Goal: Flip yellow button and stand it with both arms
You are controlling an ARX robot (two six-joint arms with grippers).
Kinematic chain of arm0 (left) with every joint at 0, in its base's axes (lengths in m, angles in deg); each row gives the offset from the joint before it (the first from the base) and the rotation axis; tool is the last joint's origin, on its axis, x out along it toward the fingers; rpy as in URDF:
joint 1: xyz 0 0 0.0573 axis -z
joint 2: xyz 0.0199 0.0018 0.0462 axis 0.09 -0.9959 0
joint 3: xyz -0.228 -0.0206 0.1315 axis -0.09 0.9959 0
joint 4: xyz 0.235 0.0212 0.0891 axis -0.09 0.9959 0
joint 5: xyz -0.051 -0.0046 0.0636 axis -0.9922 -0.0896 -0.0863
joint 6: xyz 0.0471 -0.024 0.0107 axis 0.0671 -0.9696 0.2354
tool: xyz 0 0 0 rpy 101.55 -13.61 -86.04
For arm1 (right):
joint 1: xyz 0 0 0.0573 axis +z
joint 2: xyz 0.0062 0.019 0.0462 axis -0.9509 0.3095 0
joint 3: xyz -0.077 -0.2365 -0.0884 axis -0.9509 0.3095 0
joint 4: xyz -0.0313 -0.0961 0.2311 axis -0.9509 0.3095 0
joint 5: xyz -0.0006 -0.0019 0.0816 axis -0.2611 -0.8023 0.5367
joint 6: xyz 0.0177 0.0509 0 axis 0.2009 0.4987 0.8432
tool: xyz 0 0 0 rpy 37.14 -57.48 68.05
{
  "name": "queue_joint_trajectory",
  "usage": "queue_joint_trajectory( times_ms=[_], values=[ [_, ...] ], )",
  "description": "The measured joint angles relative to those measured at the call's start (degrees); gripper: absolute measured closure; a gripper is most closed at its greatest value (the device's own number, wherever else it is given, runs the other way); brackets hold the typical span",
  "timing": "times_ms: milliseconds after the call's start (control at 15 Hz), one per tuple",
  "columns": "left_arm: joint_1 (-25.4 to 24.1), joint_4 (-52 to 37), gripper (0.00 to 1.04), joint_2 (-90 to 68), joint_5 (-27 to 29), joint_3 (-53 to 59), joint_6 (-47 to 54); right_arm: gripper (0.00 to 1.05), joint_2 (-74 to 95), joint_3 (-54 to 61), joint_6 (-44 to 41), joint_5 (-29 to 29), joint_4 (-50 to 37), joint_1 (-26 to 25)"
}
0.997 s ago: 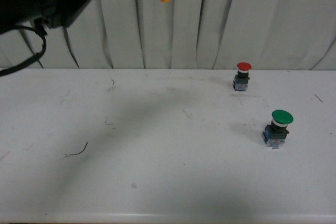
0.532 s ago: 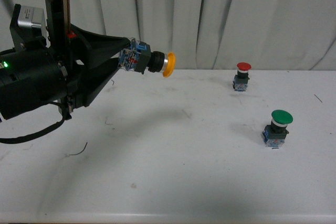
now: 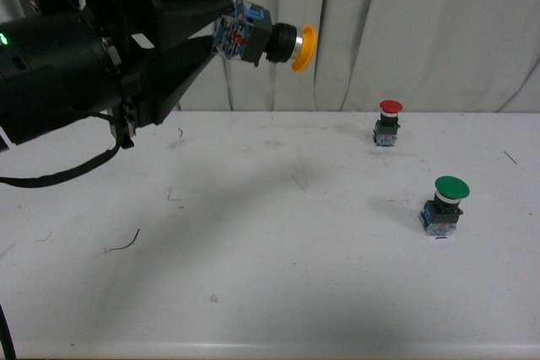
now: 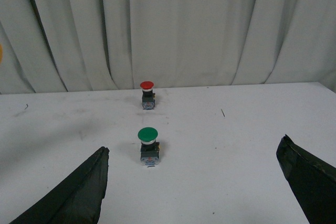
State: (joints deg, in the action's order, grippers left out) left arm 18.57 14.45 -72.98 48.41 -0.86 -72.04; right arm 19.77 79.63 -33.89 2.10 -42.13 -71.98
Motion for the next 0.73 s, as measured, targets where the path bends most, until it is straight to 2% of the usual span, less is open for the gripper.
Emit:
queue_joint_trajectory(
  times_ms=[731],
  values=[
    [-0.3,-0.2,0.76,5.3,-1.1,0.7,0.0,0.07,0.0,0.0,0.0,0.0,0.0,0.0]
  ],
)
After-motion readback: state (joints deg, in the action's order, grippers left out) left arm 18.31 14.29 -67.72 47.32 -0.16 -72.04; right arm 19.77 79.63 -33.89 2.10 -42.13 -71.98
